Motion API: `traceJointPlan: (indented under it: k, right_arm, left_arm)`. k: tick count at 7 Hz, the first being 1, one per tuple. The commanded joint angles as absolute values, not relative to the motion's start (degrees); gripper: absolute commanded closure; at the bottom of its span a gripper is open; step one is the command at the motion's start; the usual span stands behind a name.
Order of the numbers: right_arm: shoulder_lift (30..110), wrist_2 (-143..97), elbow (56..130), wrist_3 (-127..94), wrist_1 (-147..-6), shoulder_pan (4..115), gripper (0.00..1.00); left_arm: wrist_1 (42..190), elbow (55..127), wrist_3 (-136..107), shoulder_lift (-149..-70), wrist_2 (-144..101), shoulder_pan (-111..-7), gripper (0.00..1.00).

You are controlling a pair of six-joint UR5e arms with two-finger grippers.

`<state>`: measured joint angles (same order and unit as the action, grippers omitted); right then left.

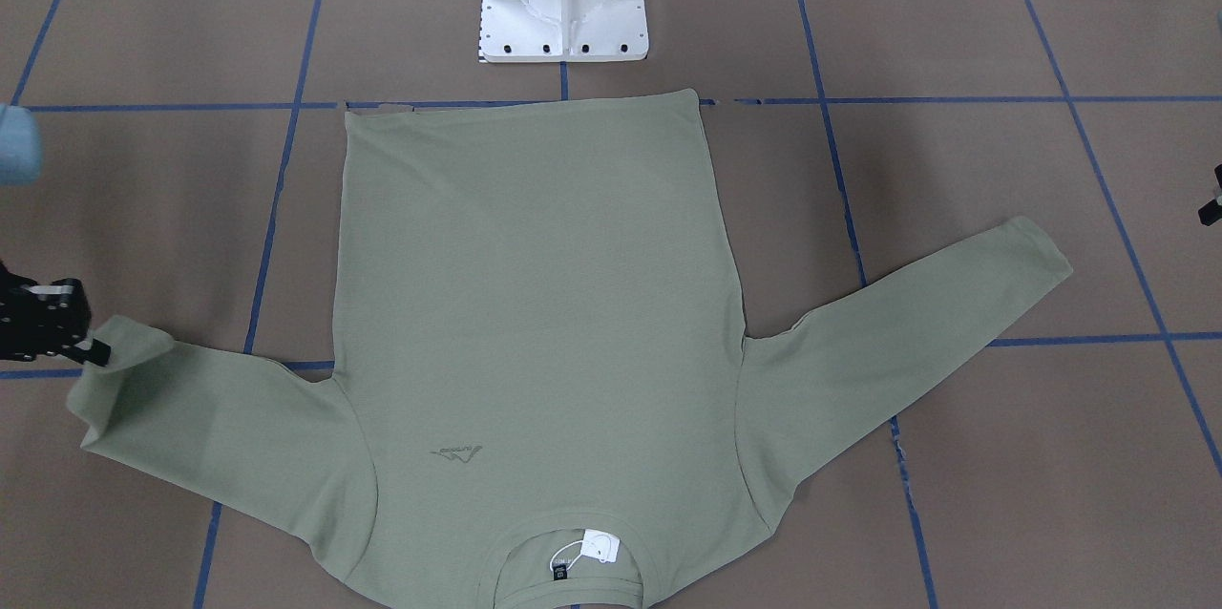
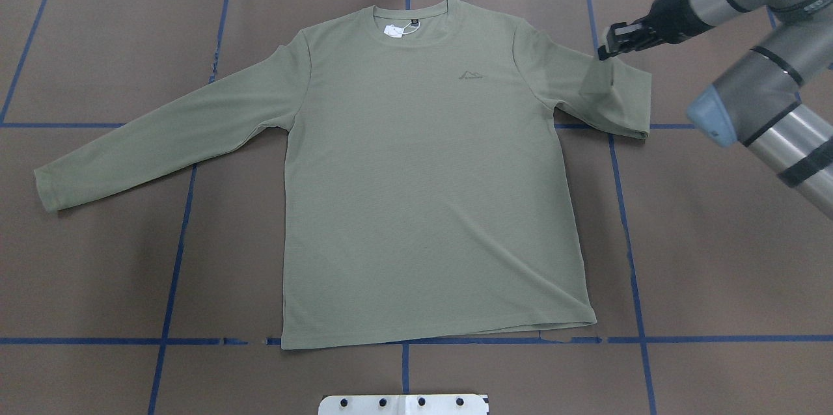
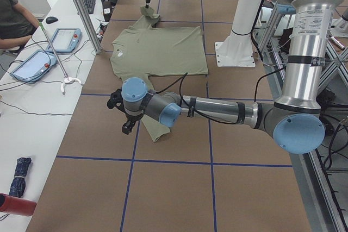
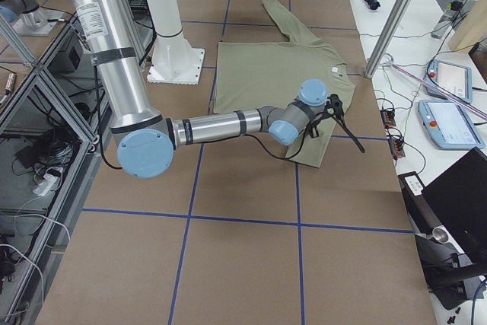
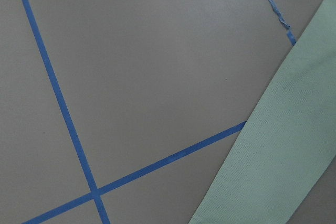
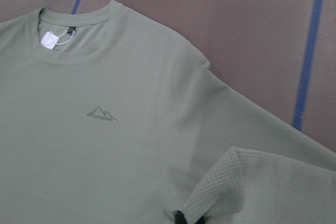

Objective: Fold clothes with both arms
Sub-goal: 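Lift the sleeve with the right gripper and fold it across the shirt body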

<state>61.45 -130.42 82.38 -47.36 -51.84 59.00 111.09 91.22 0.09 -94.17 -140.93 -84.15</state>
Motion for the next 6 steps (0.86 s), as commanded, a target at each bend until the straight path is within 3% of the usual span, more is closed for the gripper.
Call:
traceJointPlan:
  k: [1,3,5,6]
  right_arm:
    - [47.9,-122.4,82.0,-52.4,-58.7,52.6,1.00]
    - [36.2,-109.9,79.0,-58.9,-60.3,42.9,1.00]
    - [24.5,-103.2,65.3,-59.2,-60.3,35.6,1.00]
    - [24.1,-99.2,63.2,-59.2,-60.1,32.9,1.00]
  left_arm:
    - [111.0,91.1,0.1,-94.0,-140.9,-84.1,0.00]
    - [110.9,91.0,0.1,-94.0,-140.9,-84.1,0.00]
    - [110.9,90.7,0.2,-94.2,-140.9,-84.2,0.00]
    - [110.8,90.7,0.1,-94.3,-140.9,-84.1,0.00]
